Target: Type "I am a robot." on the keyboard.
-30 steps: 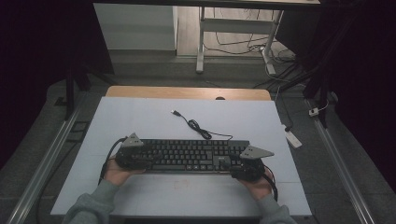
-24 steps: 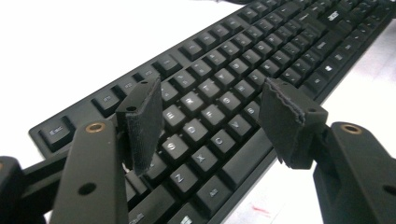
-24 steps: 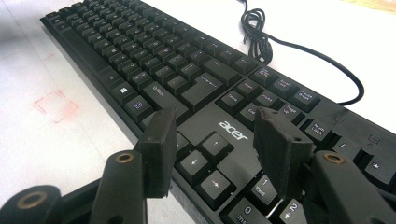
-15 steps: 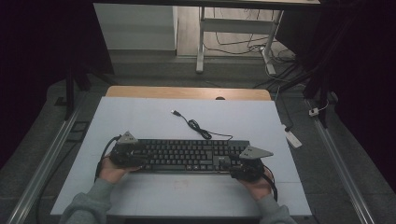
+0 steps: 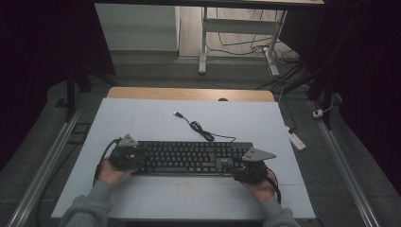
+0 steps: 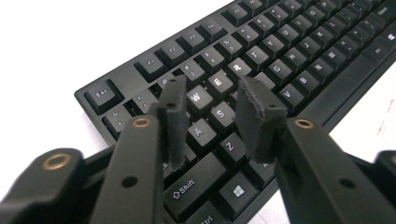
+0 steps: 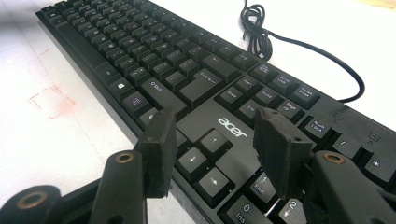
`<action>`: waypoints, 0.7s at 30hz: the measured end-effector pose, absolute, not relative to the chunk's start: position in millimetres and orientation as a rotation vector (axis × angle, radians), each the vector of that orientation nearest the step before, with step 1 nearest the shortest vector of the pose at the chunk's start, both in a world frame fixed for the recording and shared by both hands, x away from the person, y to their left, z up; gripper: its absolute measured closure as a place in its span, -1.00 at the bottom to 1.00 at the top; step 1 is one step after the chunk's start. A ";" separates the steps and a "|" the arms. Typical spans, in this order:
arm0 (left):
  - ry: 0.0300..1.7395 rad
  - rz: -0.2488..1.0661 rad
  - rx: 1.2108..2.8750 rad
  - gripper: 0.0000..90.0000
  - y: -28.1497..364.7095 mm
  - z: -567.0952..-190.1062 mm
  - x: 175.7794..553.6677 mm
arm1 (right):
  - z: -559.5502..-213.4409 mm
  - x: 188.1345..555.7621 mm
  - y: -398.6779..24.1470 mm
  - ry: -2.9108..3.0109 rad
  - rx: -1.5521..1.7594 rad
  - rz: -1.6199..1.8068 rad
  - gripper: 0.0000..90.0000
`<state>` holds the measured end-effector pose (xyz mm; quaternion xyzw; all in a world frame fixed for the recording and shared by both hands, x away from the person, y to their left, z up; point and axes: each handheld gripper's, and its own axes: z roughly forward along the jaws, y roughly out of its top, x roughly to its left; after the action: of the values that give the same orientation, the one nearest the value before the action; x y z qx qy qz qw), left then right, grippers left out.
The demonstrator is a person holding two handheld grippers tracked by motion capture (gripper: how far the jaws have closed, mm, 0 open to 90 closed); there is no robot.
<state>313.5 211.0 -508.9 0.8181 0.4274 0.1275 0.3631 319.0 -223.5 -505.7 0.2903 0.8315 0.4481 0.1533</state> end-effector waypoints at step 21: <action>1.101 0.332 2.178 0.98 209.2 -521.1 317.9 | -505.7 319.2 -223.7 2.391 0.827 1.273 0.10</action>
<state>317.9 209.2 -521.1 0.8339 0.4215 0.1273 0.3328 319.2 -223.7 -505.7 0.2885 0.8342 0.4440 0.1543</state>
